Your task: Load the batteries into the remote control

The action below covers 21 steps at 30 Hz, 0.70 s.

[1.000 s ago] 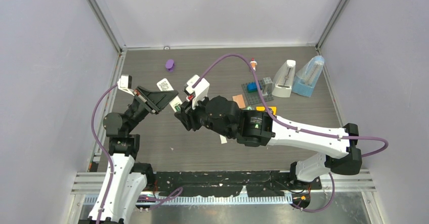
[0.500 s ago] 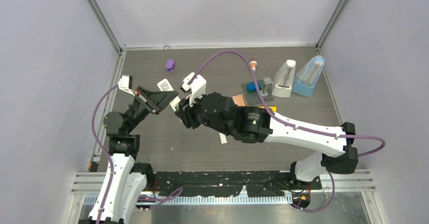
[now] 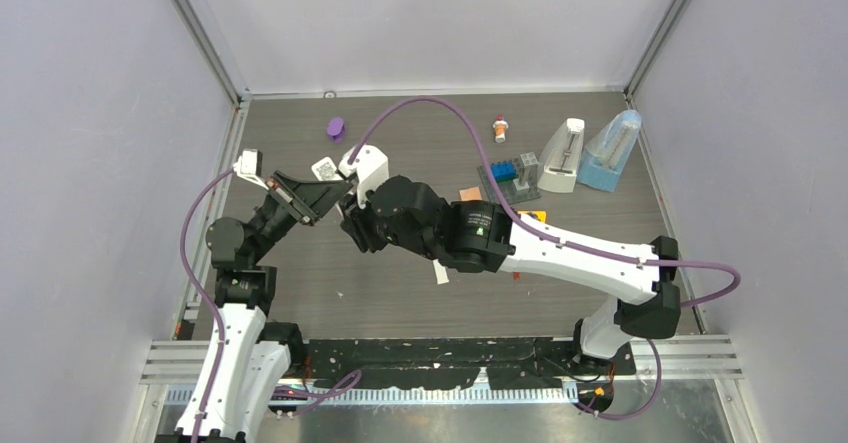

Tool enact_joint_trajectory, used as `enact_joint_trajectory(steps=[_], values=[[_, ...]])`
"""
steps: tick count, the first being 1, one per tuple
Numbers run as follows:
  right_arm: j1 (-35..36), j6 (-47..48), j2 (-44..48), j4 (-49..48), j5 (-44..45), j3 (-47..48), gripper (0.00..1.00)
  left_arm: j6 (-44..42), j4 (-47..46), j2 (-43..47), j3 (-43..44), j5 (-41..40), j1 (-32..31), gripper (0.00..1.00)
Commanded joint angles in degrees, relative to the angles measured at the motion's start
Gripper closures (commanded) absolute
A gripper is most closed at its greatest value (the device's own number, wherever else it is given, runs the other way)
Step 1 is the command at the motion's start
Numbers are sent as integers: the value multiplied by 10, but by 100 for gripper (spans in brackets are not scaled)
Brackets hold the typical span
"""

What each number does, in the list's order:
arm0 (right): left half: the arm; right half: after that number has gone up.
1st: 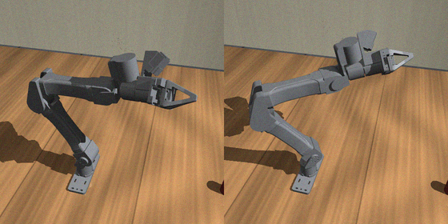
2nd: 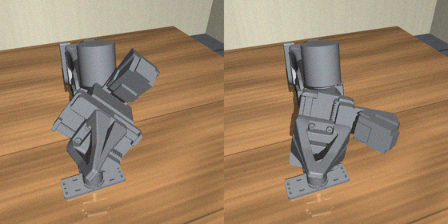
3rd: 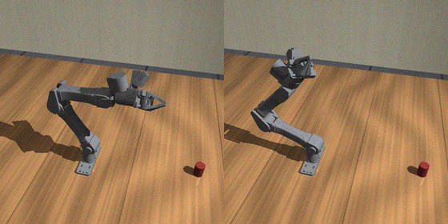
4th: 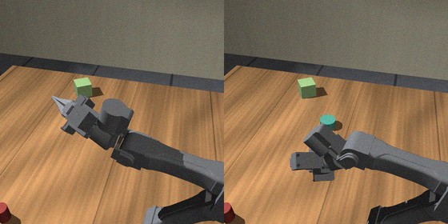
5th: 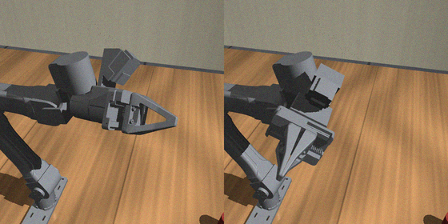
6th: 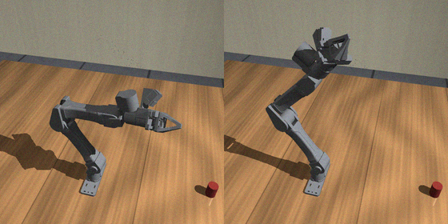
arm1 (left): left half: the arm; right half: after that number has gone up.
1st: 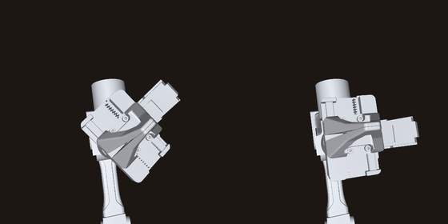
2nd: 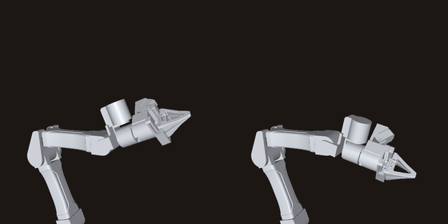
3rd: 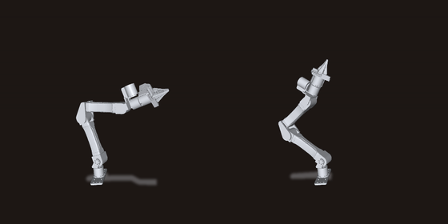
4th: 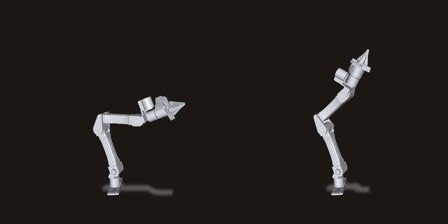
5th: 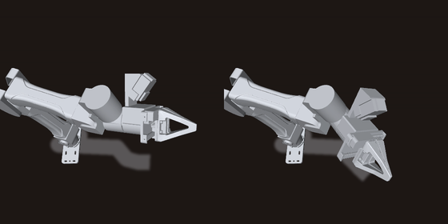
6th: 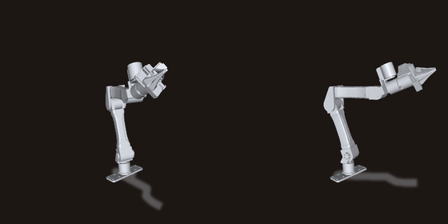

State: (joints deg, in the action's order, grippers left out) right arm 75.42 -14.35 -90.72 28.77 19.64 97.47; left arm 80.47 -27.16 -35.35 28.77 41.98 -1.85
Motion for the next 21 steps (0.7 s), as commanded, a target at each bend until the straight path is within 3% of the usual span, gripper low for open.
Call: enact_joint_trajectory(steps=[1, 6, 12, 21], values=[[-9, -24, -25, 42, -16, 35, 63, -1, -24, 12, 18, 9, -2, 100], [-17, -37, -38, 70, -35, 62, 65, -30, 16, 15, 29, 6, -3, 100], [-30, -55, -51, 83, -64, 65, 79, -79, 83, 22, 45, -8, -2, 100], [-64, -98, -25, 14, -127, 1, 88, -113, 125, 20, 47, -14, -3, 100]])
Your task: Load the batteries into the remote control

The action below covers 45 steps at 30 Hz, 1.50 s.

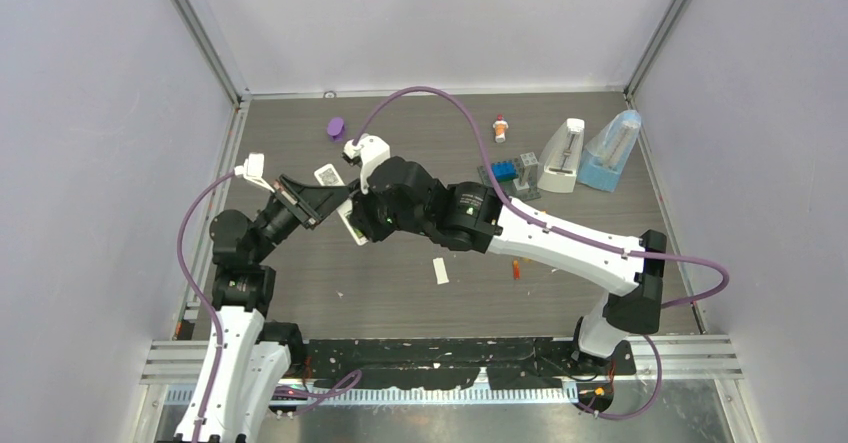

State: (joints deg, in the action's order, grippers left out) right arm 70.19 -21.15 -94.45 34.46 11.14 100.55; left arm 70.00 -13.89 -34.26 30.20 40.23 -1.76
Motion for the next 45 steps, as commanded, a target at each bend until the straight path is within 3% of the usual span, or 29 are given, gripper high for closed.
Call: enact_joint_trajectory(steps=[1, 4, 9, 12, 16, 21, 27, 40, 45], values=[[-16, -33, 14, -51, -45, -33, 90, -9, -6, 8, 31, 3, -3, 100], [-20, -35, 10, -56, -55, -39, 90, -10, -4, 7, 30, 3, -3, 100], [-20, -31, 3, -44, -43, -40, 68, -37, 33, 6, 38, -6, -3, 100], [-20, -31, 4, -46, -35, -56, 59, -92, 100, 0, 51, -27, -3, 100], [-24, -53, 18, -68, -22, -99, 54, -174, 212, -29, 59, -68, -7, 100], [-43, -96, 47, -111, -8, -184, 52, -225, 266, -105, 44, -127, -41, 100], [-56, -121, 55, -126, 16, -274, 49, -234, 315, -215, 60, -242, -127, 100], [-111, -248, 21, -247, -45, -427, 54, -234, 488, -478, 227, -522, -316, 100], [-118, -289, 11, -273, -53, -456, 55, -220, 554, -539, 290, -596, -349, 100]])
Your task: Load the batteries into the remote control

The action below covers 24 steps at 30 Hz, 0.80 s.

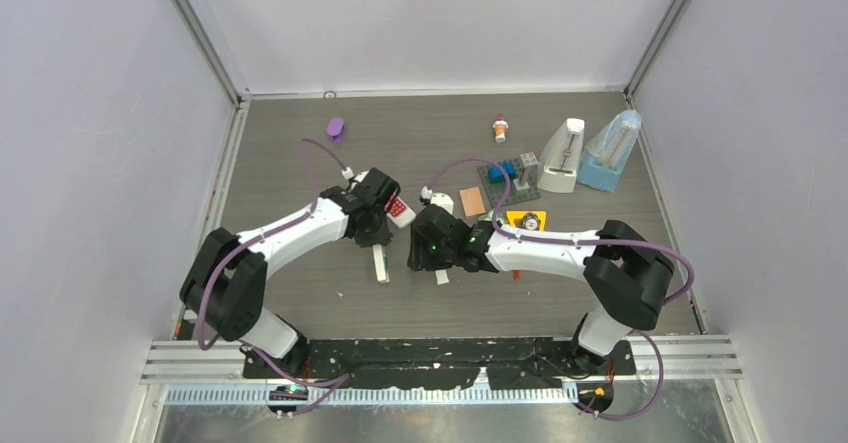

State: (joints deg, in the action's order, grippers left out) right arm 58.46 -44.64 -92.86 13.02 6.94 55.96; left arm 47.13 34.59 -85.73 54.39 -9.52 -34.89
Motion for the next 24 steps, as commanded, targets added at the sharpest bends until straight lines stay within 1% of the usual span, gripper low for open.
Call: enact_joint_trajectory(steps=[1, 8, 12, 14, 17, 21, 24], values=[[-2, -58, -11, -62, -13, -11, 55, 11, 76, -33, 55, -106, -20, 100], [-3, -90, -41, -73, -15, -6, 53, 28, 112, -62, 81, -152, -35, 100], [-5, -116, -43, -84, -9, -18, 53, 16, 126, -87, 108, -164, -41, 100], [-9, -132, -35, -93, -5, -35, 53, 14, 164, -114, 148, -208, -57, 100], [-16, -154, -19, -106, 8, -67, 53, 13, 209, -151, 186, -269, -82, 100], [-23, -167, 7, -103, 27, -92, 54, 22, 217, -182, 192, -269, -88, 100], [-25, -166, 19, -101, 31, -97, 54, 28, 206, -185, 183, -256, -89, 100]])
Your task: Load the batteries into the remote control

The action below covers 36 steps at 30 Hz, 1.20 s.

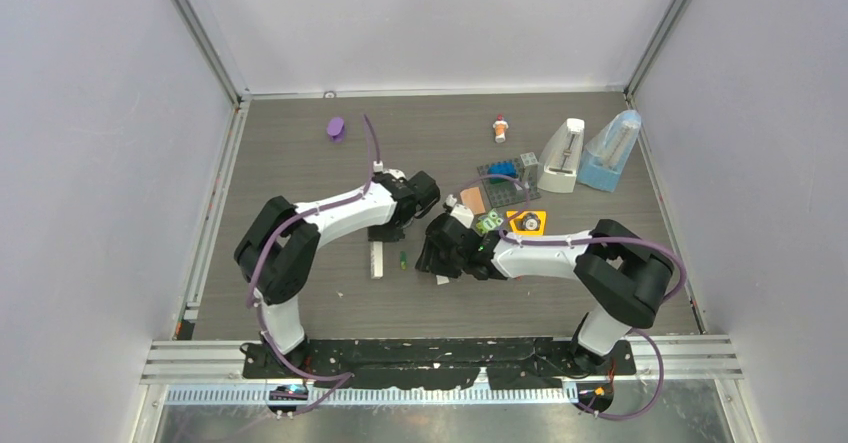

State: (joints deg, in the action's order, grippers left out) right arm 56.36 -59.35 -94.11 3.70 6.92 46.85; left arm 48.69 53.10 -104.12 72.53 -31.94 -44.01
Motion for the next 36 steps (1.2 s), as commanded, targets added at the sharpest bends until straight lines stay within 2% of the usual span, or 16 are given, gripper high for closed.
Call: enact_joint_trajectory(steps=[1, 7, 14, 23, 33, 36], values=[[-4, -10, 30, -5, 28, -3, 53, 14, 18, 2, -1, -30, 3, 100], [-2, 48, -6, 42, 33, 52, 53, 16, 14, 56, -11, -23, 25, 100], [-1, 100, -60, 112, 95, 127, 43, -13, -35, 172, -79, 30, 97, 100], [-1, 121, -130, 172, 153, 177, 45, -33, -71, 277, -130, 87, 159, 100], [26, 156, -190, 256, 203, 257, 62, -51, -93, 312, -147, 126, 188, 100], [35, 158, -203, 273, 211, 272, 71, -55, -98, 320, -153, 132, 196, 100]])
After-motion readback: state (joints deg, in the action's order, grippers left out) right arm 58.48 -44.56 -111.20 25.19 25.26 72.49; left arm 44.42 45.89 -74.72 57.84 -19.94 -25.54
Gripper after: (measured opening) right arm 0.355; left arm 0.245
